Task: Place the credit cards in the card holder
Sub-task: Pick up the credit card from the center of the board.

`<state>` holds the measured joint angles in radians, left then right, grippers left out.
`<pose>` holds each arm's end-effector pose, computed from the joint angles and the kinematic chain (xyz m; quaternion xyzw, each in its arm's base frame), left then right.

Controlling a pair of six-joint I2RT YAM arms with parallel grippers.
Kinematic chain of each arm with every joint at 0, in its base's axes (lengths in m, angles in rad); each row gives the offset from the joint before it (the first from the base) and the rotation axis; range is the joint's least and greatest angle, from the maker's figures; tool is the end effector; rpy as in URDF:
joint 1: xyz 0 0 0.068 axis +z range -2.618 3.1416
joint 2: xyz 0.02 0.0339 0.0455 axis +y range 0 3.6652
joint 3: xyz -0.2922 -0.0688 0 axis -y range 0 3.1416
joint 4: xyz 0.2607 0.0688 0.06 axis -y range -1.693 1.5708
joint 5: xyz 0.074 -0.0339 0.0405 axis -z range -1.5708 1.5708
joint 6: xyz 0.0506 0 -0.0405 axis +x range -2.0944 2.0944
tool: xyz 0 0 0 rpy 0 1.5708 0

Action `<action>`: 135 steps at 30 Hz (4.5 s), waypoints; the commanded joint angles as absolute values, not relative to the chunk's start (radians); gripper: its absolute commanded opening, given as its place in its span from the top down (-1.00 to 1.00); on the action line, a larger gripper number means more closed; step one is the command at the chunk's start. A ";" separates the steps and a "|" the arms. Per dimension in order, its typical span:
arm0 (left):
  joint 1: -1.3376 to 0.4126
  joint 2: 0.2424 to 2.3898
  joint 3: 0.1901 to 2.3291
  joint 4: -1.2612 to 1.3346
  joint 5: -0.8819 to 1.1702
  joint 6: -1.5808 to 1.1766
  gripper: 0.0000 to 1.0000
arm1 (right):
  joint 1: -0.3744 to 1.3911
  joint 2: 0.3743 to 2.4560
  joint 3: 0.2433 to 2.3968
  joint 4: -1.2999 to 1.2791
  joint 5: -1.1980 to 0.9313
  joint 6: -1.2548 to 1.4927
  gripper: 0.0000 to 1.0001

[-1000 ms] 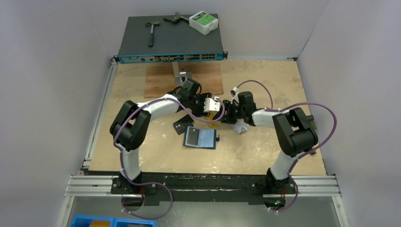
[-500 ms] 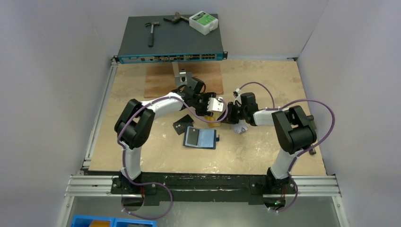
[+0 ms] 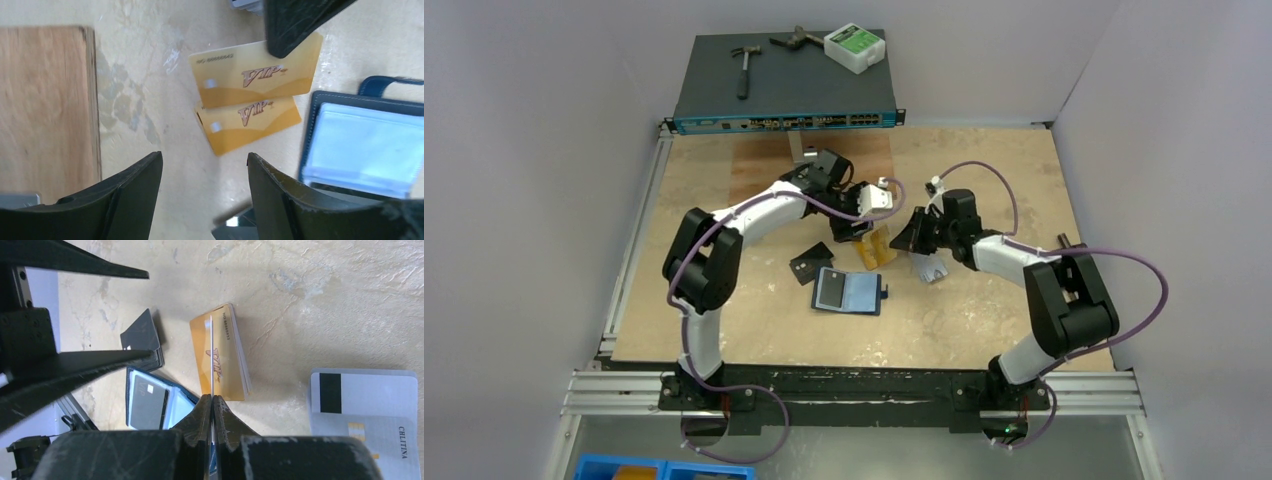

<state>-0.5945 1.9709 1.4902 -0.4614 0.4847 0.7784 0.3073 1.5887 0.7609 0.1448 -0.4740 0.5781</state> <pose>0.3700 -0.2786 0.2192 0.6425 0.6671 -0.1997 0.3198 0.3153 0.1243 0.1791 0.0186 0.8834 0.3704 0.2864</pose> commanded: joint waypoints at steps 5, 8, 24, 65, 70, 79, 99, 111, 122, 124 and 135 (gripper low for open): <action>-0.511 1.855 1.565 -0.701 0.684 0.337 -0.31 | 0.305 1.514 0.732 0.180 -0.517 0.554 1.00; -0.484 1.847 1.565 -0.720 0.761 0.185 -0.34 | 0.304 1.466 0.712 0.216 -0.561 0.577 1.00; -0.386 1.653 1.364 -0.454 0.978 -0.251 -0.67 | 0.302 1.332 0.549 0.792 -0.935 0.925 1.00; -0.424 1.567 1.343 -0.312 1.117 -0.361 1.00 | 0.398 1.418 0.698 0.894 -0.918 1.026 0.20; -0.425 1.569 1.353 -0.308 1.131 -0.369 1.00 | 0.420 1.434 0.702 0.922 -0.920 1.043 0.81; -0.423 1.549 1.345 -0.351 1.123 -0.363 -0.10 | 0.398 1.375 0.690 0.906 -0.913 1.041 1.00; -0.447 1.513 1.129 0.144 1.277 -0.730 0.20 | 0.394 1.371 0.636 1.081 -0.745 1.123 1.00; -0.394 1.499 1.173 0.113 1.318 -0.734 0.54 | 0.392 1.281 0.613 0.819 -0.718 0.931 1.00; -0.384 1.522 1.250 -0.181 1.264 -0.474 0.81 | 0.389 1.293 0.615 0.827 -0.757 0.953 1.00; -0.385 1.531 1.268 -0.262 1.244 -0.395 0.94 | 0.385 1.302 0.616 0.846 -0.769 0.972 1.00; -0.334 1.567 1.296 -0.253 1.154 -0.388 1.00 | 0.372 1.313 0.592 0.724 -0.871 0.936 0.99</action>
